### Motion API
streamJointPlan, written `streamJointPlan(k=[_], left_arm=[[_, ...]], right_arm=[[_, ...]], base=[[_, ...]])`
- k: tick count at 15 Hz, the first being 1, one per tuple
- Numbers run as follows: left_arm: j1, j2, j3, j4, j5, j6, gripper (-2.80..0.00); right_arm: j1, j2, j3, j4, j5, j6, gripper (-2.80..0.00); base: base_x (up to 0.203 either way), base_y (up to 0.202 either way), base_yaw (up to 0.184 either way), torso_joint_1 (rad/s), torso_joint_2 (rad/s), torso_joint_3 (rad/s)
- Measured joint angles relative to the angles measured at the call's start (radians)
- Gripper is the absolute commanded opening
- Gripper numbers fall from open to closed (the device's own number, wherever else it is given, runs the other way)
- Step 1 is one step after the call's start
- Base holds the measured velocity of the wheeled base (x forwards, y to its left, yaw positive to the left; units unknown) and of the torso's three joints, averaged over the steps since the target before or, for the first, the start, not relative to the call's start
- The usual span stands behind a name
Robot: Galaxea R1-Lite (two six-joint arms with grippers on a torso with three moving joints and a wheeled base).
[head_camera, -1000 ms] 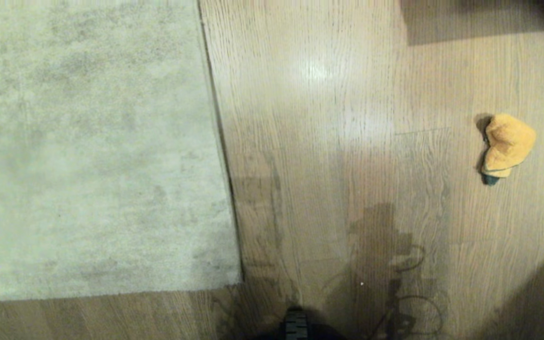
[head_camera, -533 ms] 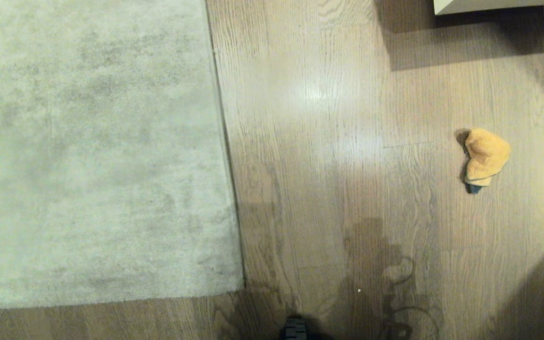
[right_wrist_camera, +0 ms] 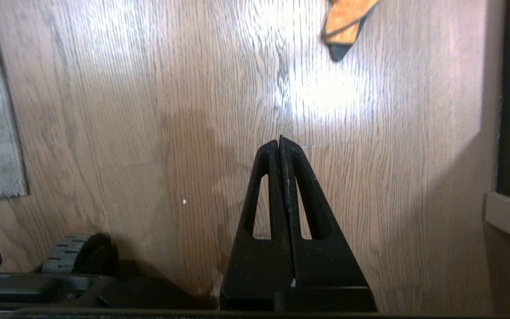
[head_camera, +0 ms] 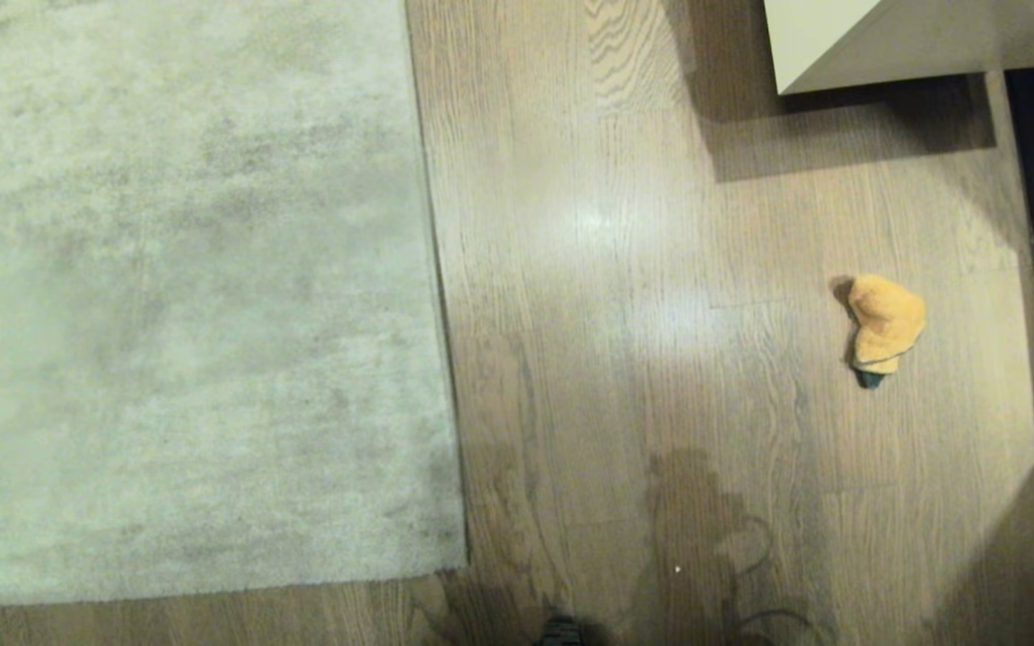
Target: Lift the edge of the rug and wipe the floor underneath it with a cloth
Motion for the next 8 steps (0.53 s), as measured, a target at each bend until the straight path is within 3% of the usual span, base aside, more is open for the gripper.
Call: streamJointPlan(k=[8], left_arm=[[0.000,0.000,0.000,0.000,0.000,-0.001,-2.80]], right_arm=[[0.000,0.000,0.000,0.000,0.000,0.000,-2.80]], base=[[0.000,0.000,0.000,0.003,0.00,0.202]])
